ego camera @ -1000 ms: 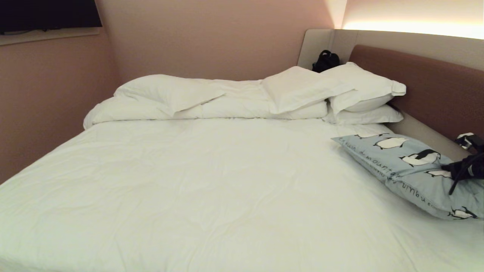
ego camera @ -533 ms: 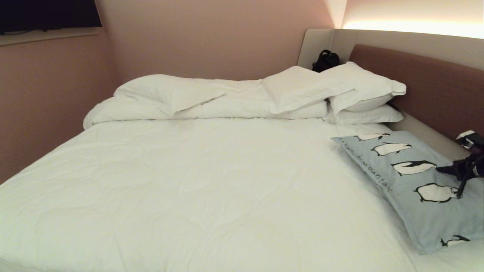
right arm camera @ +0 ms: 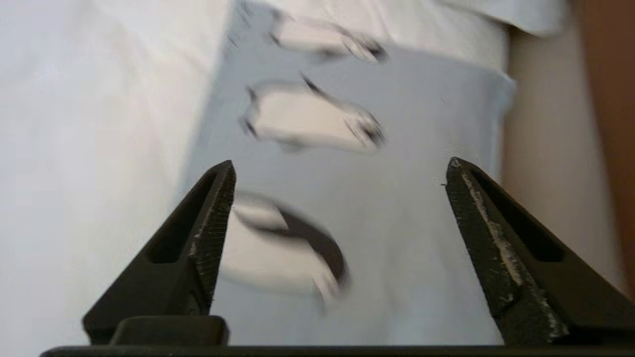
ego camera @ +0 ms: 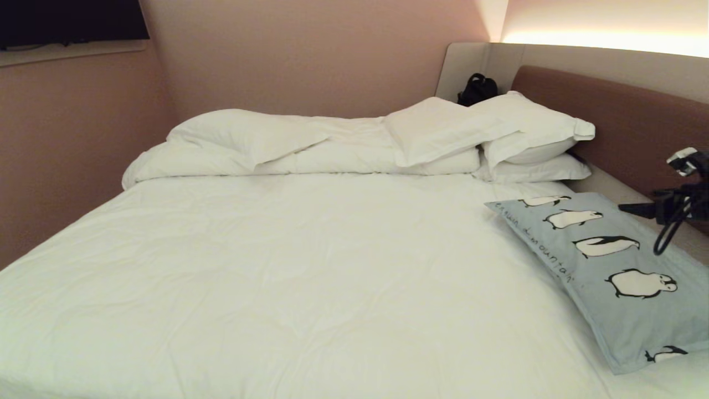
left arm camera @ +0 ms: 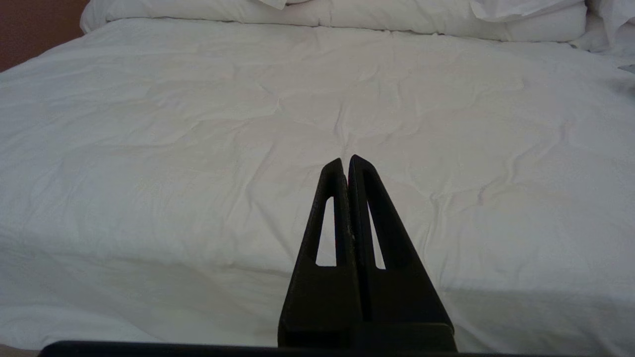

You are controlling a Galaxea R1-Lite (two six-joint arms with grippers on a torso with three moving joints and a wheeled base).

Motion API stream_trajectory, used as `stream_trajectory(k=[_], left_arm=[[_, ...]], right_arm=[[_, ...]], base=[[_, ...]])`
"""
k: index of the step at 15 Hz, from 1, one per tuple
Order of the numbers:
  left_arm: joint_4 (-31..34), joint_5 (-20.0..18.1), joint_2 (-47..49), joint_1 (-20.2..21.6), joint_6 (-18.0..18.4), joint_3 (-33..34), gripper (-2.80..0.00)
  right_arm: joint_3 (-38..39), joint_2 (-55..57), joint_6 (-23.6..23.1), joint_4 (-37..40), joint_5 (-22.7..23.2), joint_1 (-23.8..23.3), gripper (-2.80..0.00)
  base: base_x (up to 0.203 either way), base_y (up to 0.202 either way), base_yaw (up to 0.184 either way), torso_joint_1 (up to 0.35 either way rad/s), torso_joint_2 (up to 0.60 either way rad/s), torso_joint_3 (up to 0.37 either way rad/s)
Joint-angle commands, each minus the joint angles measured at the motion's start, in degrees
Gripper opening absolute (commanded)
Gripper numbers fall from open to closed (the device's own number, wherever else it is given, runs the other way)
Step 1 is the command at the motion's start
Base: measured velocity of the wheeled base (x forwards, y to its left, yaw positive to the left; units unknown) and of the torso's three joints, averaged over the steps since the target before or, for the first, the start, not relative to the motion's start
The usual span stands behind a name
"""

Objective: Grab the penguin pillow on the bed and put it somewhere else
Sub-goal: Pick up the pillow

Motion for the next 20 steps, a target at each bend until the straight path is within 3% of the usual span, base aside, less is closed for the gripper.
stream_trajectory(k=[1,4,8,9,16,20], left_arm=[[-0.1,0.0,0.0,0.0,0.0,0.0,-2.80],[-0.1,0.0,0.0,0.0,-0.1,0.0,-2.80],[0.0,0.0,0.0,0.0,0.0,0.0,-2.80],[0.0,0.0,0.0,0.0,-0.1,0.0,-2.80],[0.0,0.0,0.0,0.0,-0.1,0.0,-2.80],[0.0,0.0,0.0,0.0,-0.1,0.0,-2.80]], right_arm=[[-5.2,6.0,7.6,-0.1,-3.1,2.9,0.00],[-9.8,12.7,11.4,-1.7,-6.6,5.5,0.00],[-9.7,15.0,12.7,-4.3,-7.0,5.9,0.00],[-9.6,14.8,12.7,-4.3,-7.0,5.8,-2.80],[-9.3,13.2,12.8,-4.7,-6.9,5.9,-2.80],[-9.5,14.5,13.5,-6.2,-9.5,6.6,-2.80]], base=[[0.000,0.000,0.000,0.000,0.00,0.000],[0.000,0.000,0.000,0.000,0.00,0.000],[0.000,0.000,0.000,0.000,0.00,0.000],[0.000,0.000,0.000,0.000,0.00,0.000],[0.000,0.000,0.000,0.000,0.00,0.000],[0.000,0.000,0.000,0.000,0.00,0.000]])
